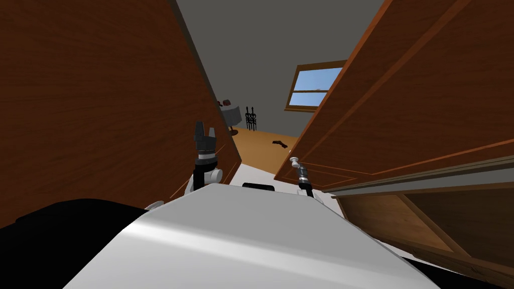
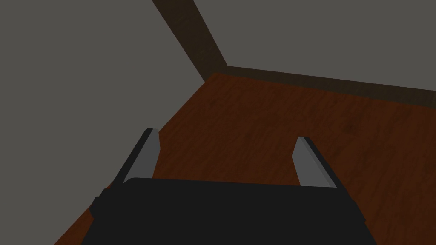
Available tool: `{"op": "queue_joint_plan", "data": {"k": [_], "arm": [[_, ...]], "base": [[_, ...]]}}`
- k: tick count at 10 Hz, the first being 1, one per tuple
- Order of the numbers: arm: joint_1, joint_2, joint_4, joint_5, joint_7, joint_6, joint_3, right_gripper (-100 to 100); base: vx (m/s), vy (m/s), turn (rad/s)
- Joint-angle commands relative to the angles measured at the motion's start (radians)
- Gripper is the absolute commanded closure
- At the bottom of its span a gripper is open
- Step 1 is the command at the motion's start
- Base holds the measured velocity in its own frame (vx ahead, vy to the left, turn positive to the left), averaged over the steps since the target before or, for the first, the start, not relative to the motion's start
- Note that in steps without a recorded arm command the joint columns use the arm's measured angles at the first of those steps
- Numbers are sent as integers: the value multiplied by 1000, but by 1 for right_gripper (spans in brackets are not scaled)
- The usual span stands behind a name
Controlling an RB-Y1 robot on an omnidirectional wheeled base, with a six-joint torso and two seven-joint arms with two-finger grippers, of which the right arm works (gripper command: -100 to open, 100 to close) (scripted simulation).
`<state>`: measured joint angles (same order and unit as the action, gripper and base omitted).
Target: Pull the door open
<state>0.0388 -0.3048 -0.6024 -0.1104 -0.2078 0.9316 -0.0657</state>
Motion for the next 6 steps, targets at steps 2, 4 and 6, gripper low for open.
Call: {"op": "queue_joint_plan", "data": {"k": [2, 4, 6], "arm": [[-5, 20, -37, -19, -75, -12, 32, 100], [-2, 19, -36, -36, -113, -14, 40, 100], [1, 19, -35, -53, -159, -17, 49, 100]], "base": [[-42, -11, 36], [-25, -18, 49], [-37, -19, 58]]}}
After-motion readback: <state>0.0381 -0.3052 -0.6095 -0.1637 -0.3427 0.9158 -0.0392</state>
